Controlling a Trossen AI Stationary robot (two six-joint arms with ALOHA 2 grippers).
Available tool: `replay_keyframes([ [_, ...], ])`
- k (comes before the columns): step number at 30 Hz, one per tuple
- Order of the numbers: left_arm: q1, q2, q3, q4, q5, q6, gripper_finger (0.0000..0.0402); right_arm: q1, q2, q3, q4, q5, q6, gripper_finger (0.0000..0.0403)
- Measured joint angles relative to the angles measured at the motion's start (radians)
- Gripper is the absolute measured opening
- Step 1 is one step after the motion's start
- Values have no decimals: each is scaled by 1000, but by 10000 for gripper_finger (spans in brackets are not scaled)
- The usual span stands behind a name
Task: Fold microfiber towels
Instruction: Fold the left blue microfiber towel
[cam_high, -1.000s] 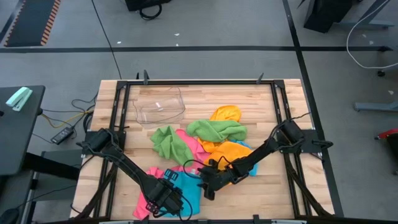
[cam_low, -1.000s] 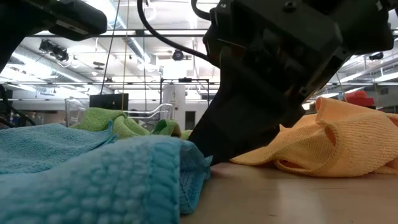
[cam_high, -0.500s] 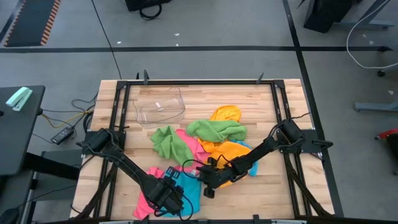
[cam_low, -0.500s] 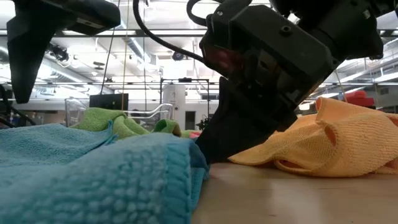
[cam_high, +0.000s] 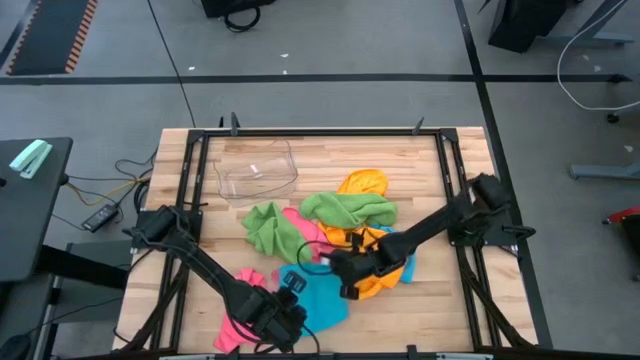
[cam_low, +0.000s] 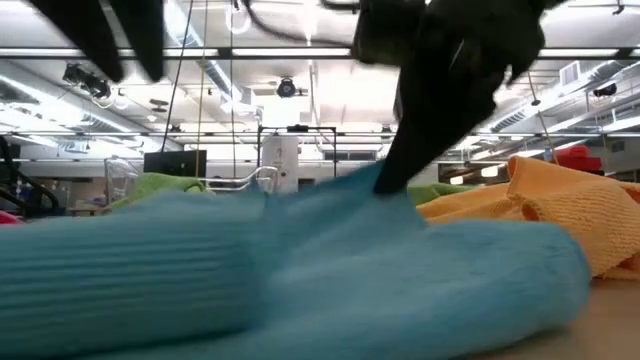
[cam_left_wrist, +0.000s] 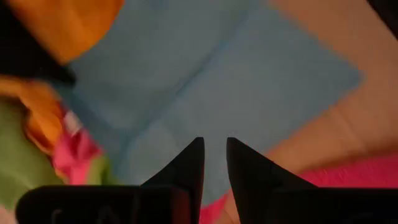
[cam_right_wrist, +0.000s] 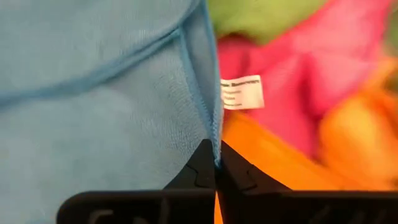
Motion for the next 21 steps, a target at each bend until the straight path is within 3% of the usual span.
replay_keyframes([
  [7, 69, 0, 0, 216, -3, 109, 76, -47, -120, 1, -109, -47, -63, 0],
  [14, 127, 0, -2, 147, 0, 23, 80, -75, -117, 1, -127, -122, -85, 0],
  [18, 130, 1, -66, 161, 16, 32, 73, -94, -117, 1, -149, -129, -88, 0],
  [21, 129, 1, -149, 265, 17, 46, 69, -100, -118, 1, -123, -127, -81, 0],
])
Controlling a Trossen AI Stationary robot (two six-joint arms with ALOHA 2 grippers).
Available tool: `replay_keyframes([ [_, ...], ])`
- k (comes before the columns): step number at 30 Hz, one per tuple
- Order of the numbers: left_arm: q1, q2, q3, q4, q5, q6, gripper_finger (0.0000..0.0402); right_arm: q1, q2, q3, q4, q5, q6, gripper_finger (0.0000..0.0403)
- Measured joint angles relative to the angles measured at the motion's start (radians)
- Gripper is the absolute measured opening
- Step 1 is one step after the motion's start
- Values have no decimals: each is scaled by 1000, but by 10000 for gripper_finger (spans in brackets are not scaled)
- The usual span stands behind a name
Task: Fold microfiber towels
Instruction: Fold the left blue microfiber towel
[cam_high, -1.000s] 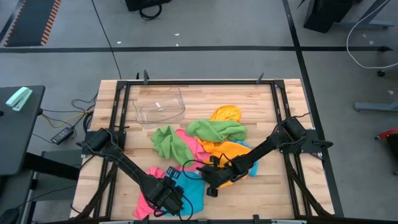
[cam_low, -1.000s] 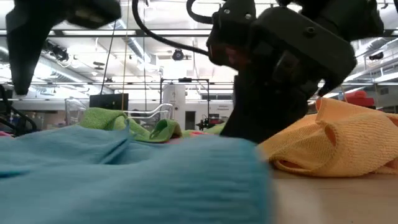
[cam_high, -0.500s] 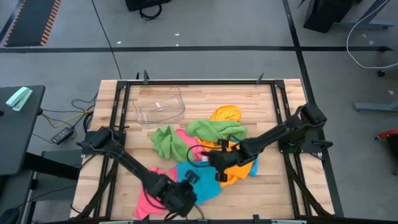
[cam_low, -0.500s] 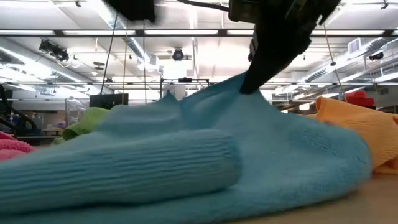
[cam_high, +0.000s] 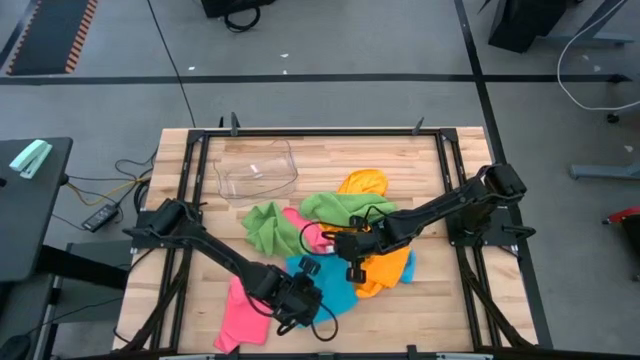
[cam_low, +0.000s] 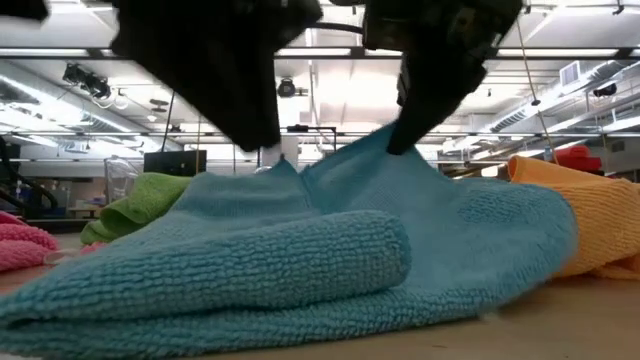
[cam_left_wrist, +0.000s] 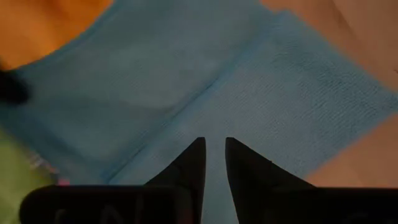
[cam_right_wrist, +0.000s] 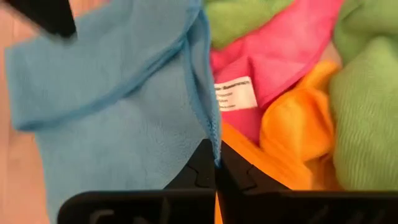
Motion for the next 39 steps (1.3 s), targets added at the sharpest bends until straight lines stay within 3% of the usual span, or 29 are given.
replay_keyframes([
  [7, 9, 2, -174, 255, -19, -16, 101, 2, 2, 0, 16, 11, 15, 1],
  [11, 28, 2, -228, 286, -19, -53, 131, 3, 3, 0, 22, 15, 25, 1],
  [15, 36, 1, -234, 284, -19, -71, 143, 3, 3, 0, 23, 15, 29, 1],
  [21, 13, -20, -189, 256, -20, -26, 130, 5, 3, 0, 21, 15, 29, 1],
  [25, 10, -22, -191, 251, -15, -119, 127, 11, 3, 0, 22, 15, 29, 2],
  [32, 13, -11, -317, 524, -3, -235, 162, 29, 3, 0, 38, 19, 41, 2],
  [39, -7, -37, -337, 528, 1, -248, 158, 38, 3, 0, 41, 19, 42, 2],
])
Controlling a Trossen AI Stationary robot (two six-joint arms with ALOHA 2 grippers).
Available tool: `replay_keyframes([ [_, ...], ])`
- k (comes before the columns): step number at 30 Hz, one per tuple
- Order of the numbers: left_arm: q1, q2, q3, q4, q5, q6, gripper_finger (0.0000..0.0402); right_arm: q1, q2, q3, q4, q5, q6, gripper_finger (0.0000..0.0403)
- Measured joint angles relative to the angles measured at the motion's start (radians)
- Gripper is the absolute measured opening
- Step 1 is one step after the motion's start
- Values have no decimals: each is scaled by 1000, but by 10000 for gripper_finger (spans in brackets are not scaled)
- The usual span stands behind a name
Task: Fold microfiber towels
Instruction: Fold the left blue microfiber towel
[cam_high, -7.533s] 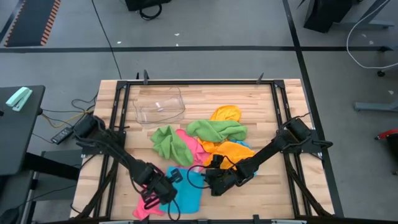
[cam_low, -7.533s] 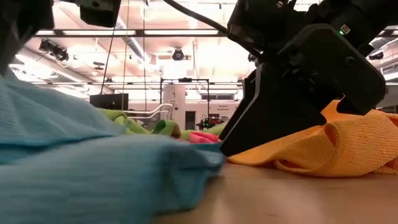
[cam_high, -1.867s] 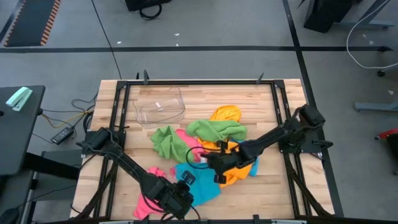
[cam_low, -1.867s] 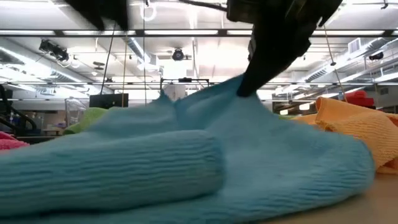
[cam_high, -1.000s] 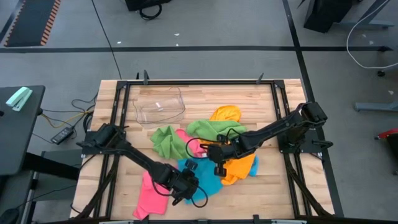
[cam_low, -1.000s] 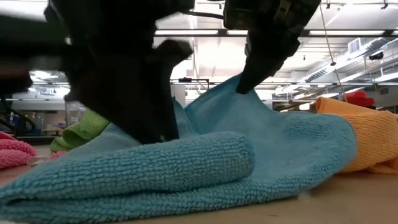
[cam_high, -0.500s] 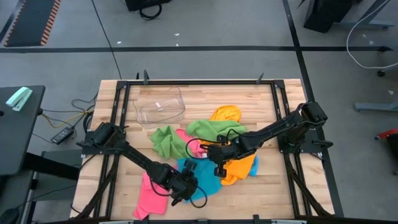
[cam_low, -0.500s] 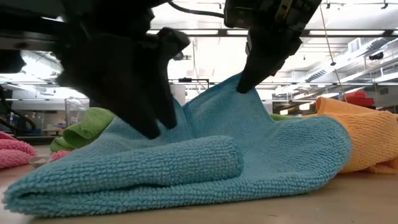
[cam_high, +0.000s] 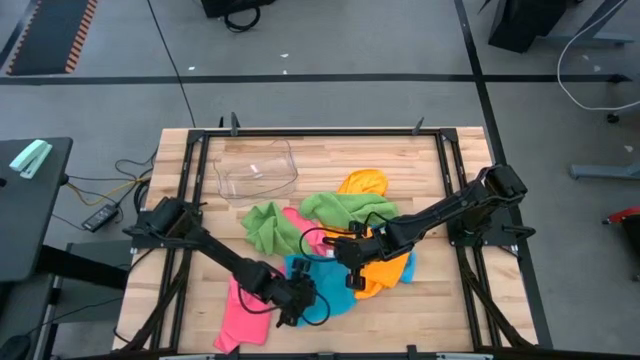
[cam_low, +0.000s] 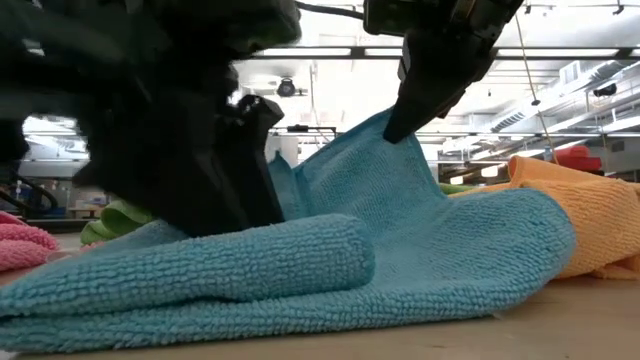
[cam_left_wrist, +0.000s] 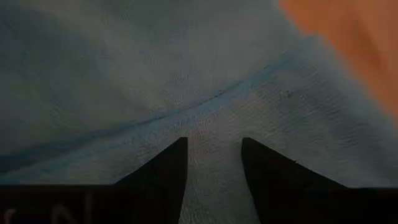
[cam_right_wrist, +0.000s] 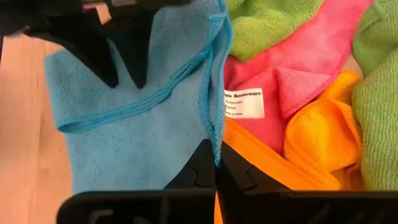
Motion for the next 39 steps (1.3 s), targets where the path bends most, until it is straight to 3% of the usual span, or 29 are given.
replay_keyframes([
  [6, -21, -29, 2, 66, 12, -8, 142, 0, 0, 0, 1, 14, 1, 2],
  [17, -33, 82, 7, 100, 42, -182, 145, 0, 0, 0, 6, 27, 21, 2],
  [27, -41, 2, 2, 116, 54, -132, 129, 3, 0, 0, 5, 28, 17, 2],
  [33, -39, 71, 2, 267, 35, -137, 130, 4, 0, 0, 10, 28, 28, 2],
  [39, -40, 122, 3, 285, 30, -142, 129, 5, 0, 0, 20, 30, 48, 2],
])
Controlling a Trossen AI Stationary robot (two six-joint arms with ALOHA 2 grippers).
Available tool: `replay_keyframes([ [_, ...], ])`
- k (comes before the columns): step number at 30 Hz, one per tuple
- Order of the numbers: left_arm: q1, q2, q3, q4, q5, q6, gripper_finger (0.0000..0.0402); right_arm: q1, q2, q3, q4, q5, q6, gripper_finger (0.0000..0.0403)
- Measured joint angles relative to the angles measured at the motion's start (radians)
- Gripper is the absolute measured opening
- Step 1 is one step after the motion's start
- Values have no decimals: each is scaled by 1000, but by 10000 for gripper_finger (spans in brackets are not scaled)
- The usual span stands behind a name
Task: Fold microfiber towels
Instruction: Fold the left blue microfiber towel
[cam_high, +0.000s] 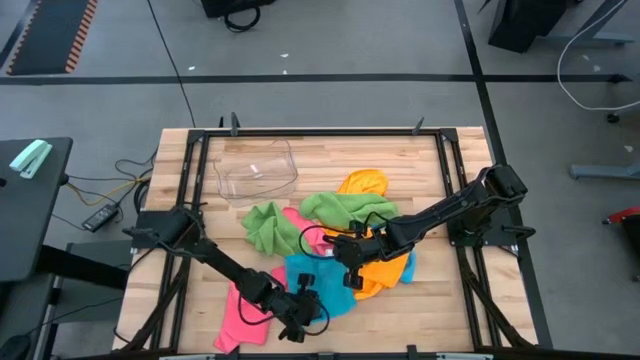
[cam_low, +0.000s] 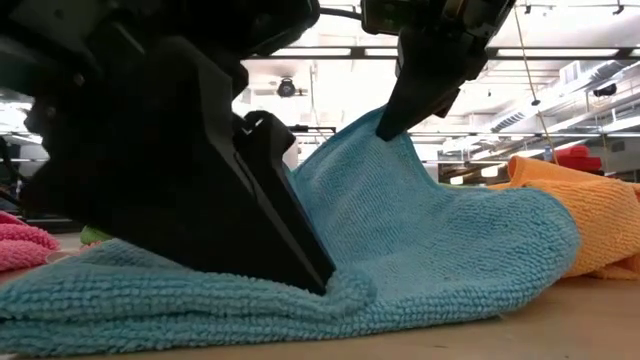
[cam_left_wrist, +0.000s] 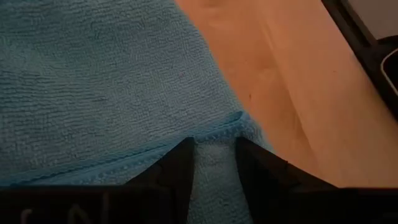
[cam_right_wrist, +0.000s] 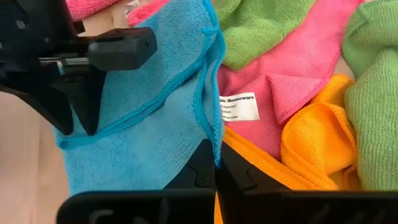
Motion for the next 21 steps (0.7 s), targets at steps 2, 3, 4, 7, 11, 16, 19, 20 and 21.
replay_keyframes([
  [2, 0, -7, 0, -4, 2, 11, 124, -1, 0, 0, 0, 0, 16, 2],
  [3, -2, -17, -1, -14, 3, 33, 122, -1, 0, 0, 0, 0, 30, 2],
  [4, -5, -32, -2, -19, 5, 54, 119, -1, 0, 0, 0, 0, 49, 2],
  [7, -13, -94, -1, -25, 5, 115, 112, -1, 0, -3, 9, 2, 89, 3],
  [11, -18, -171, 0, -132, 4, 135, 107, 0, 0, -19, 60, 4, 109, 9],
  [16, -15, -218, 0, -334, 2, 31, 102, 0, 0, -57, 140, 4, 148, 11],
  [19, -15, -208, -1, -422, -22, -35, 97, 0, 0, -69, 179, 4, 187, 11],
  [20, -16, -200, 0, -436, -35, -58, 95, 0, 0, -71, 180, 4, 207, 11],
  [21, -16, -192, 0, -461, -49, -73, 94, 0, 0, -71, 179, 4, 227, 11],
])
